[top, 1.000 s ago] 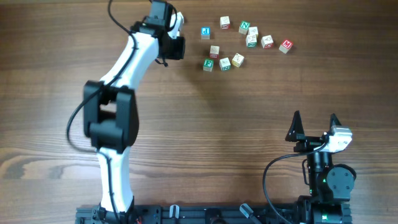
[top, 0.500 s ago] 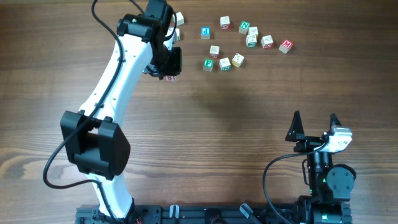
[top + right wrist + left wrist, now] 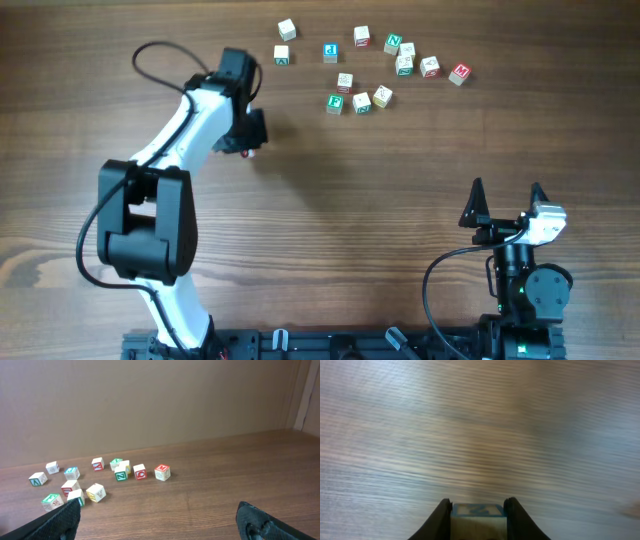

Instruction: Form a horizontal line

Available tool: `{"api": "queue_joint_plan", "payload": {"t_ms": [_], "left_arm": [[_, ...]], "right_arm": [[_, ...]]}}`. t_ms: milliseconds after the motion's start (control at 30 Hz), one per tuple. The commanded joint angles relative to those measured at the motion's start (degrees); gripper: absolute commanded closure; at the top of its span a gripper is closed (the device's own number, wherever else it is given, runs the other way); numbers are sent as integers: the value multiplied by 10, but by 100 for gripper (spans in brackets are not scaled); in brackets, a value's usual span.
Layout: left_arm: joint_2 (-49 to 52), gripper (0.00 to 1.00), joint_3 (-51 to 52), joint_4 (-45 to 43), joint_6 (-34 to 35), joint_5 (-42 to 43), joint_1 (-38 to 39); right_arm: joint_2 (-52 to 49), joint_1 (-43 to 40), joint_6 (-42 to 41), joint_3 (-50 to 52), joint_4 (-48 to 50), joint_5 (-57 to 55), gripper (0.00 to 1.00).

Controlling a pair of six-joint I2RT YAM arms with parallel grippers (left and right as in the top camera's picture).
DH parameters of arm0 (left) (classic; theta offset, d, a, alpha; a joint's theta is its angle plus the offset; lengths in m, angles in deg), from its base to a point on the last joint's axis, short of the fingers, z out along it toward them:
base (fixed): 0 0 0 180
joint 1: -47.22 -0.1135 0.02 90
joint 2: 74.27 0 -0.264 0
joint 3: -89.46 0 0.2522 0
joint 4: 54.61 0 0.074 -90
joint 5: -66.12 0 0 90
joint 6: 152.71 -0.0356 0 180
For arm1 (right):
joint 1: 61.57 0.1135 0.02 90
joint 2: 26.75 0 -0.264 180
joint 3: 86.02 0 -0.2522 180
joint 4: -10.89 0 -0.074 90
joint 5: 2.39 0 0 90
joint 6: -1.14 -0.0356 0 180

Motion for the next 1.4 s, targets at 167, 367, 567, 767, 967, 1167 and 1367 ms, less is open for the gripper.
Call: {"api": "queue_joint_plan", "payload": {"t_ms": [167,367,567,767,967,1167,1367], "left_arm": [[1,96,100,-99,-19,4,-3],[0,96,100,-127,-87,-31,-16],[1,95,100,-114,-138,-61,-50],[1,96,101,-100,-133,-58,-74],[1,95,101,-104,-144,-26,-104],[0,71,101,-115,-151,-26,-114],[-10,55,95,-123,-154,-39,-114]], "right_arm": [[3,2,10,1,2,7,0],[3,2,10,1,2,7,0],[3,2,10,1,2,7,0],[3,2,10,1,2,7,0],[3,2,10,1,2,7,0],[3,2,10,1,2,7,0],[3,2,10,1,2,7,0]]}}
